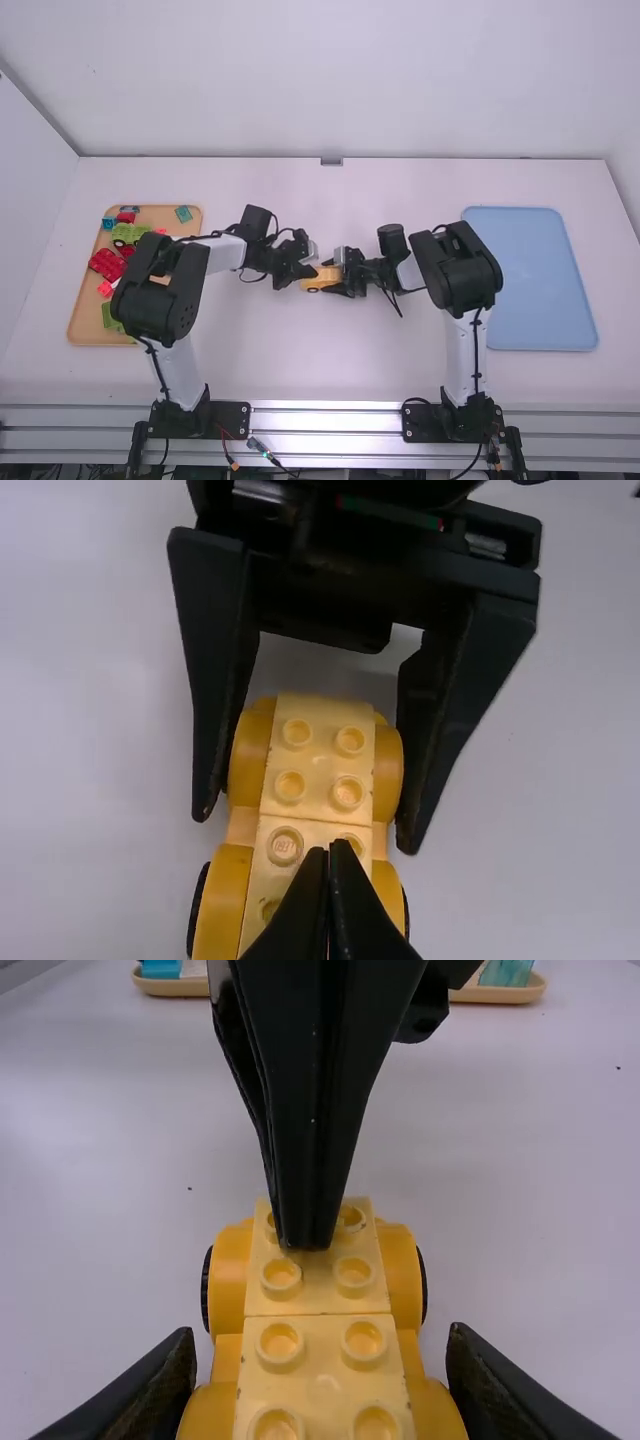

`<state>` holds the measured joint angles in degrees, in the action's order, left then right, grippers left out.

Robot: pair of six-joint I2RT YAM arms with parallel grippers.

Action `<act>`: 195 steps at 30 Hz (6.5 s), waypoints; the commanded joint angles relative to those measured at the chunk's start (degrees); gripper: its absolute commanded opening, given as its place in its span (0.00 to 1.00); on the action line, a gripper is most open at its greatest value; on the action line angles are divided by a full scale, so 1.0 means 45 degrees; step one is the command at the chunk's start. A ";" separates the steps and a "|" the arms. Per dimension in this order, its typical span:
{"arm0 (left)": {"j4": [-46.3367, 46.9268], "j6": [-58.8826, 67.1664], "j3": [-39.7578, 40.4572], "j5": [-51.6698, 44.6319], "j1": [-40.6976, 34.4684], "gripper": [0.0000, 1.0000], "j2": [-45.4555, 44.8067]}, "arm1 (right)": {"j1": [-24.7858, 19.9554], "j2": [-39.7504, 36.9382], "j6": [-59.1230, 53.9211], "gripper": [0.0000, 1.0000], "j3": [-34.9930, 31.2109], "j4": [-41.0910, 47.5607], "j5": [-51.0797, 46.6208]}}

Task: Assemble lego blocks to make yellow taxi

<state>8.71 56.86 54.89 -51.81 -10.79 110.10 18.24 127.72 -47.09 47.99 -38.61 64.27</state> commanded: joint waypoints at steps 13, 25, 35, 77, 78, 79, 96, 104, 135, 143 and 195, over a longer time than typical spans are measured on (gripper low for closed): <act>-0.0058 -0.1817 0.1069 -0.4294 0.3871 0.99 -0.1661 | -0.0136 0.0214 0.0126 0.45 0.0083 -0.0019 -0.0389; 0.0243 -0.3453 0.1049 -0.2161 0.4789 0.99 -0.1661 | -0.0136 0.0185 0.0529 0.70 0.0083 -0.0049 -0.0384; 0.0219 -0.3449 0.1049 -0.1880 0.4847 0.99 -0.1661 | -0.0136 -0.0549 0.0510 0.99 -0.0287 0.0063 -0.0389; 0.6892 -1.8773 0.2759 1.5766 0.6980 0.99 -0.1710 | -0.0471 -0.7218 0.0112 0.99 -0.1166 0.4857 -0.6295; 0.6970 -1.8768 0.2730 1.5756 0.7077 0.99 -0.1710 | -0.0476 -0.7218 0.0117 0.99 -0.1171 0.4838 -0.6295; 0.7043 -1.8763 0.2720 1.5664 0.7189 0.99 -0.1710 | -0.0476 -0.7218 0.0131 0.99 -0.1171 0.4760 -0.6300; 0.5702 -1.6752 0.1438 1.2371 0.8966 0.70 -0.1705 | -0.0267 -0.7218 0.0063 0.99 -0.1161 0.4566 -0.6295; 0.4974 -1.6752 0.0806 1.2420 0.8976 0.61 -0.1710 | -0.0291 -0.7218 0.0073 0.99 -0.1161 0.4537 -0.6300; 0.3934 -1.7204 0.0894 1.2371 0.8966 0.05 -0.1734 | -0.0291 -0.7218 0.0126 0.99 -0.1161 0.4634 -0.6295; 0.4605 -1.9846 0.1676 1.2284 0.8242 0.02 -0.2317 | -0.0291 -0.7218 0.0131 0.99 -0.1171 0.4677 -0.6295; 0.4435 -3.7065 0.1035 1.1366 -0.1603 0.02 -0.1015 | -0.0661 -0.7218 0.0121 0.99 -0.1180 0.5260 -0.6256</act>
<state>28.01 -109.58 60.03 -0.27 -17.85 104.60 15.31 96.40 -46.72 42.94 -15.22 35.64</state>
